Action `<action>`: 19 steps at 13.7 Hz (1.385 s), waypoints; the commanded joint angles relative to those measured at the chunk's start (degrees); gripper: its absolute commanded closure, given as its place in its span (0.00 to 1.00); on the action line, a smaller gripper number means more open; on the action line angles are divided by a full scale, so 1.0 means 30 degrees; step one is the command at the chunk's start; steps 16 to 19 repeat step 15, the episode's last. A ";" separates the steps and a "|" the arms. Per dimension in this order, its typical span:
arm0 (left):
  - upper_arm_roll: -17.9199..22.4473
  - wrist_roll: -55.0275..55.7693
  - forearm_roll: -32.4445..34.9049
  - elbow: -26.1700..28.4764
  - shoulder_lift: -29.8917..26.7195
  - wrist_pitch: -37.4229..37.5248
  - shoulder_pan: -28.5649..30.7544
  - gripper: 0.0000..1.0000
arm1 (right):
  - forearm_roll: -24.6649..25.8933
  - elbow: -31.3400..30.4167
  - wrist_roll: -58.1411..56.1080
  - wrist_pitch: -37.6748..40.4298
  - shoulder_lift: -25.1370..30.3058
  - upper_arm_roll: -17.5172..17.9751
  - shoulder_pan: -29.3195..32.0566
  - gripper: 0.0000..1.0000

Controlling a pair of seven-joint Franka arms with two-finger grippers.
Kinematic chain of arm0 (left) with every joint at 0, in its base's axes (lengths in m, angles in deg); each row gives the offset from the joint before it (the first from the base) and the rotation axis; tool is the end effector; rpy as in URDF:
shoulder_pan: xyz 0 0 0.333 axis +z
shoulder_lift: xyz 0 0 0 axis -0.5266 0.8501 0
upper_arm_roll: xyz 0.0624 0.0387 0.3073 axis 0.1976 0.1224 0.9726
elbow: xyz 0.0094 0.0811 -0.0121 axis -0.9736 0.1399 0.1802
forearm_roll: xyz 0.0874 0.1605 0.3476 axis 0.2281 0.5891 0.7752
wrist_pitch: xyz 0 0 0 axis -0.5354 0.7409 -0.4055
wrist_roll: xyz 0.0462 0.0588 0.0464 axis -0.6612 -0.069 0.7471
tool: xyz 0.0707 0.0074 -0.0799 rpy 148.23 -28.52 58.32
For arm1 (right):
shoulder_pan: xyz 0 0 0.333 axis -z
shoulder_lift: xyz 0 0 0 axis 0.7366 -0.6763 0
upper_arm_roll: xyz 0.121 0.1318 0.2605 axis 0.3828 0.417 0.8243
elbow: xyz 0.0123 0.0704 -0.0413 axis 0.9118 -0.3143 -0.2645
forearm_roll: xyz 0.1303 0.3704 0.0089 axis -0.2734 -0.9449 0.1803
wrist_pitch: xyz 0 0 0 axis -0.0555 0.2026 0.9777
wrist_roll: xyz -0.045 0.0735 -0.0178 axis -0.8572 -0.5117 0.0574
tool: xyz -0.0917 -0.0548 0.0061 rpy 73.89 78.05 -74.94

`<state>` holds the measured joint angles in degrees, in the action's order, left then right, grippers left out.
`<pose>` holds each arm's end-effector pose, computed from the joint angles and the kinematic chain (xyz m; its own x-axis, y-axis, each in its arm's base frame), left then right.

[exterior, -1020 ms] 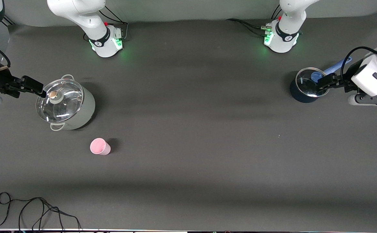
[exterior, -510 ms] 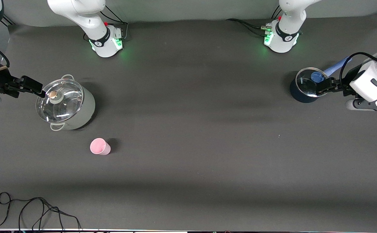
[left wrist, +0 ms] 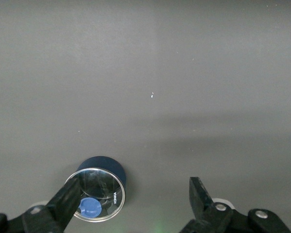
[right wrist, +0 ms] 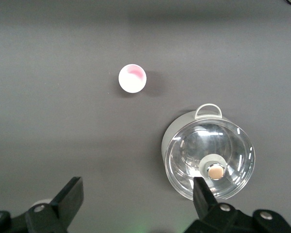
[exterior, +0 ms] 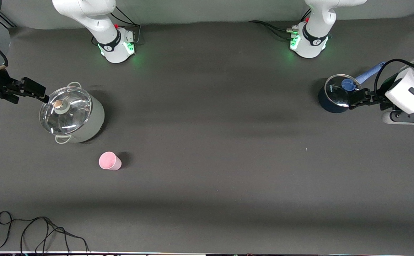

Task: Transfer pink cup from left to right arm

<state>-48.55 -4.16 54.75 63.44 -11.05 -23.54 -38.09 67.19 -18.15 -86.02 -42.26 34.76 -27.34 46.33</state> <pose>0.5632 -0.0433 0.5790 0.9964 -0.0287 -0.0797 -0.0268 -0.9993 0.0256 0.5451 0.0172 0.6397 0.9988 -0.0366 -0.0334 -0.0371 -0.9992 -0.0137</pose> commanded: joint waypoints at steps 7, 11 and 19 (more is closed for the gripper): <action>0.1556 -0.0401 0.0411 -0.1125 0.0052 0.0479 -0.1119 0.00 | 0.0276 0.1153 0.0378 0.0355 -0.0825 0.0004 -0.0331 0.00; 0.1556 -0.0403 0.0411 -0.1008 0.0140 0.0450 -0.0884 0.00 | 0.0394 0.1124 0.0115 0.0355 -0.0825 0.0004 -0.0302 0.00; 0.1556 -0.0403 0.0440 -0.1008 0.0199 0.0508 -0.0855 0.00 | 0.0364 0.1124 0.0144 0.0384 -0.0825 0.0004 -0.0302 0.00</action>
